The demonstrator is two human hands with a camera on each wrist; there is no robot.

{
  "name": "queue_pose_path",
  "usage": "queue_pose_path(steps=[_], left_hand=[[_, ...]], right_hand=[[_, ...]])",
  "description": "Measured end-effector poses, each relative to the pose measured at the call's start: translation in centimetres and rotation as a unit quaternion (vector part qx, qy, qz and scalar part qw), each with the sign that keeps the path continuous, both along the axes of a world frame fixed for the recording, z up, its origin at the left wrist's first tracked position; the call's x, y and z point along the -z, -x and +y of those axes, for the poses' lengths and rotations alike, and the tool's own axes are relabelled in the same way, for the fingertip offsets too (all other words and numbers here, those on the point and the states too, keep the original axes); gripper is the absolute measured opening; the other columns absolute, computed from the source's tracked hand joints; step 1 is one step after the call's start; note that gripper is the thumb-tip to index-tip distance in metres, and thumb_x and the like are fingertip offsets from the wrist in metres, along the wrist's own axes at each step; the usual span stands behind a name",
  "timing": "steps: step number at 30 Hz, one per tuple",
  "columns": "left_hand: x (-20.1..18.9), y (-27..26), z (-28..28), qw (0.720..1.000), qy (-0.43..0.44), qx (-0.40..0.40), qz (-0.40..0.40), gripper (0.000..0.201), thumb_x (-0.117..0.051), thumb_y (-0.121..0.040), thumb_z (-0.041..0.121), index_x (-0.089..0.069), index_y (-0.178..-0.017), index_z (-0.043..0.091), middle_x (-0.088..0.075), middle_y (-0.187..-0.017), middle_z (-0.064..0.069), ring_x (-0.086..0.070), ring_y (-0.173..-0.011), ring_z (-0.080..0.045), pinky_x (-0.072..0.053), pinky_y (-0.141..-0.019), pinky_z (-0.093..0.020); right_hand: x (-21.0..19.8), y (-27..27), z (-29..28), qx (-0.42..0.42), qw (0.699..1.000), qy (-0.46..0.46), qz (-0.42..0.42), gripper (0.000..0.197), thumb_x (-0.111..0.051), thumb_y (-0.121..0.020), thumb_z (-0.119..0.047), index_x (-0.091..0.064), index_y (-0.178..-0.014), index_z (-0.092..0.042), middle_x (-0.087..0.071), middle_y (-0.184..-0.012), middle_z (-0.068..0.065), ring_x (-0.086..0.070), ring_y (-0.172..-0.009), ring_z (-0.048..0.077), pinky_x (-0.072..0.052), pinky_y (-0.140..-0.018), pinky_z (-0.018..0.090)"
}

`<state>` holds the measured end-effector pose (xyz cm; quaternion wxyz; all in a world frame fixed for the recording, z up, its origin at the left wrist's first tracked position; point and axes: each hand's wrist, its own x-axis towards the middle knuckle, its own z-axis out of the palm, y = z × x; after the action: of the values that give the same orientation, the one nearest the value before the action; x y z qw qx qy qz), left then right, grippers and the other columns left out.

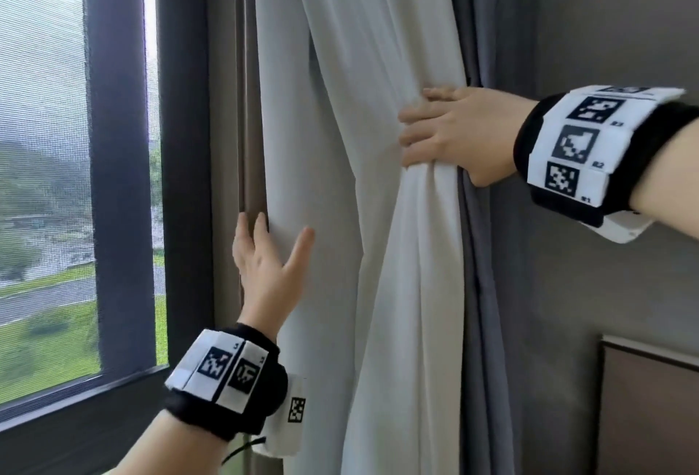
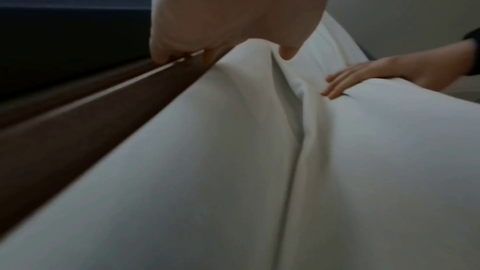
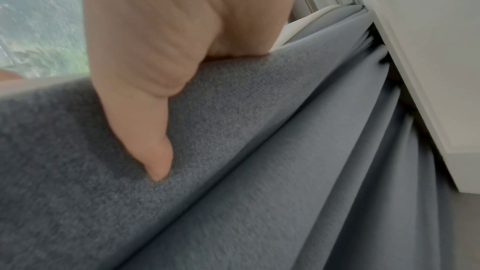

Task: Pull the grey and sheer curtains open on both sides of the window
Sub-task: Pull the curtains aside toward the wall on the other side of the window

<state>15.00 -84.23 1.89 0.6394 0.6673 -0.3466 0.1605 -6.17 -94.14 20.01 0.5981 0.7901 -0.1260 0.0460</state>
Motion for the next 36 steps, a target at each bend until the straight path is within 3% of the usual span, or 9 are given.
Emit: queue_pose_path(steps=[6, 10, 13, 14, 18, 21, 26, 31, 36], left_hand=[[1.0, 3.1, -2.8, 0.996, -0.025, 0.083, 0.005, 0.093, -0.039, -0.078, 0.071, -0.018, -0.146, 0.011, 0.014, -0.158, -0.001, 0.018, -0.143, -0.011, 0.006, -0.115, -0.033], [1.5, 6.1, -3.1, 0.957, -0.078, 0.279, 0.028, 0.116, -0.041, -0.054, 0.089, -0.011, -0.147, 0.027, -0.011, -0.158, 0.004, -0.013, -0.143, -0.009, -0.010, -0.113, -0.029], [1.3, 8.7, -3.5, 0.928, -0.069, 0.363, -0.048, 0.098, -0.061, -0.057, 0.075, -0.025, -0.140, 0.036, -0.039, -0.147, 0.005, -0.036, -0.135, -0.012, -0.031, -0.112, -0.040], [1.0, 9.4, -3.8, 0.925, -0.067, 0.367, -0.076, 0.092, -0.067, -0.060, 0.068, -0.029, -0.137, 0.036, -0.045, -0.141, 0.006, -0.041, -0.131, -0.013, -0.038, -0.108, -0.043], [0.5, 10.4, -5.7, 0.933, -0.054, 0.345, -0.084, 0.093, -0.078, -0.058, 0.050, -0.024, -0.134, 0.039, -0.040, -0.138, 0.014, -0.038, -0.129, -0.006, -0.036, -0.109, -0.039], [0.6, 11.5, -7.0, 0.942, -0.021, 0.323, -0.093, 0.089, -0.078, -0.056, 0.047, -0.033, -0.131, 0.034, -0.046, -0.131, 0.013, -0.045, -0.122, -0.003, -0.041, -0.105, -0.037], [1.0, 14.8, -9.3, 0.950, -0.011, 0.296, -0.098, 0.070, -0.070, -0.055, 0.057, -0.037, -0.116, 0.048, -0.047, -0.125, 0.011, -0.045, -0.120, -0.008, -0.043, -0.102, -0.039], [-0.1, 18.4, -11.5, 0.951, 0.012, 0.282, -0.126, 0.080, -0.070, -0.064, 0.046, -0.034, -0.134, 0.031, -0.046, -0.131, 0.012, -0.044, -0.123, -0.006, -0.042, -0.102, -0.038], [-0.5, 21.5, -14.1, 0.956, -0.004, 0.266, -0.124, 0.074, -0.067, -0.064, 0.046, -0.038, -0.130, 0.030, -0.050, -0.126, 0.010, -0.047, -0.118, -0.008, -0.044, -0.099, -0.038]], right_hand=[[-0.1, 0.4, -0.4, 0.024, 1.000, 0.009, -0.005, 0.079, -0.058, -0.072, -0.021, -0.024, -0.141, -0.036, -0.027, -0.149, -0.010, -0.003, -0.144, 0.016, 0.006, -0.115, 0.039], [-0.2, 0.4, -0.1, 0.024, 1.000, -0.005, 0.001, 0.082, -0.060, -0.071, -0.020, -0.023, -0.142, -0.034, -0.026, -0.151, -0.009, -0.002, -0.144, 0.014, 0.005, -0.115, 0.039], [-0.2, 0.2, 0.3, 0.013, 1.000, -0.020, -0.005, 0.090, -0.060, -0.067, -0.016, -0.017, -0.145, -0.030, -0.029, -0.151, -0.006, -0.003, -0.144, 0.013, 0.004, -0.115, 0.037], [-0.2, 0.2, 0.5, 0.011, 1.000, -0.026, -0.008, 0.094, -0.060, -0.066, -0.015, -0.013, -0.146, -0.029, -0.029, -0.151, -0.004, -0.004, -0.144, 0.013, 0.004, -0.116, 0.037], [-0.3, 0.3, 1.2, 0.014, 0.999, -0.038, -0.006, 0.111, -0.067, -0.064, -0.017, 0.006, -0.147, -0.030, -0.028, -0.152, 0.003, -0.008, -0.145, 0.015, -0.001, -0.117, 0.038], [-0.3, 0.8, 1.7, 0.025, 0.999, -0.011, 0.019, 0.114, -0.069, -0.066, -0.019, 0.011, -0.146, -0.029, -0.013, -0.157, 0.003, -0.003, -0.145, 0.019, 0.001, -0.116, 0.039], [0.0, 2.4, 1.3, 0.036, 0.997, 0.045, 0.060, 0.104, -0.062, -0.072, -0.016, 0.009, -0.147, -0.030, 0.014, -0.158, 0.002, 0.019, -0.143, 0.020, 0.008, -0.115, 0.044], [0.0, 5.0, -0.8, 0.055, 0.990, 0.095, 0.086, 0.100, -0.062, -0.073, -0.018, 0.004, -0.147, -0.032, 0.017, -0.157, -0.001, 0.024, -0.142, 0.021, 0.011, -0.111, 0.053], [-0.4, 6.8, -3.9, 0.052, 0.986, 0.121, 0.097, 0.093, -0.060, -0.075, -0.020, -0.004, -0.147, -0.035, 0.009, -0.158, -0.002, 0.020, -0.143, 0.020, 0.009, -0.110, 0.058]])
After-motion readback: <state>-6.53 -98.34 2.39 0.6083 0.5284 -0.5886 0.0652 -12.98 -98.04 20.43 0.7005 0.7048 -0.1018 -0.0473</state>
